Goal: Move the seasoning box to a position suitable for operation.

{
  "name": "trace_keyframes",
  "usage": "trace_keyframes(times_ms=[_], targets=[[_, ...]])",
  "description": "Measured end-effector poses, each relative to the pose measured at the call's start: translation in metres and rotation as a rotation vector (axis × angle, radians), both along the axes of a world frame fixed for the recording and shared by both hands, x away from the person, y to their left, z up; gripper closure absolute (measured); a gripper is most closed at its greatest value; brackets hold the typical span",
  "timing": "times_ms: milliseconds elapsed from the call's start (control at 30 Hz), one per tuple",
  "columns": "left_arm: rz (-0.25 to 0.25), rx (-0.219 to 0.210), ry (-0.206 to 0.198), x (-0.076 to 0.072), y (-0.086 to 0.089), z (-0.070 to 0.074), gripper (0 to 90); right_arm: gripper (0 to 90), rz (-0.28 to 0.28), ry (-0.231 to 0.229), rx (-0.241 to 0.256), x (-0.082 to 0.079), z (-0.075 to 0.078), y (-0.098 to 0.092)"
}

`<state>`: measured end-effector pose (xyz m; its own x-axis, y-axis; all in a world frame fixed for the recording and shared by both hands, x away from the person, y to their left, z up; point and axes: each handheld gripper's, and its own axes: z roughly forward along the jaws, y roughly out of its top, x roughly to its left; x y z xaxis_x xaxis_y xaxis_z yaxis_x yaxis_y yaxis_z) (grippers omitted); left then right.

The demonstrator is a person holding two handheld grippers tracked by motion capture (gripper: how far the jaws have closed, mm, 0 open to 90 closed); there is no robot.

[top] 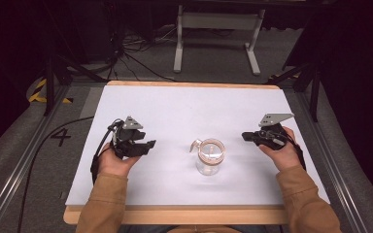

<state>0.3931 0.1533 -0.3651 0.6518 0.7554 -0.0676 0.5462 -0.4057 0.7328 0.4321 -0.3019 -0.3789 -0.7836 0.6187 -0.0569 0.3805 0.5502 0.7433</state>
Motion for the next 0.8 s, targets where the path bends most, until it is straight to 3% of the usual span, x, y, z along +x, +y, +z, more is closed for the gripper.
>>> trace_keyframes(times_ms=[267,667,800], targets=[[0.0,-0.032,-0.042,-0.007,-0.001,0.012,49.8,88.4,0.04,0.02,0.0,-0.003,-0.003,0.014],[-0.049,-0.039,-0.059,-0.014,-0.008,0.022,49.5,89.1,0.097,0.049,0.021,-0.007,-0.008,0.03],[-0.055,-0.043,-0.062,-0.015,-0.01,0.023,49.4,89.1,0.116,0.061,0.008,-0.008,-0.013,0.039]])
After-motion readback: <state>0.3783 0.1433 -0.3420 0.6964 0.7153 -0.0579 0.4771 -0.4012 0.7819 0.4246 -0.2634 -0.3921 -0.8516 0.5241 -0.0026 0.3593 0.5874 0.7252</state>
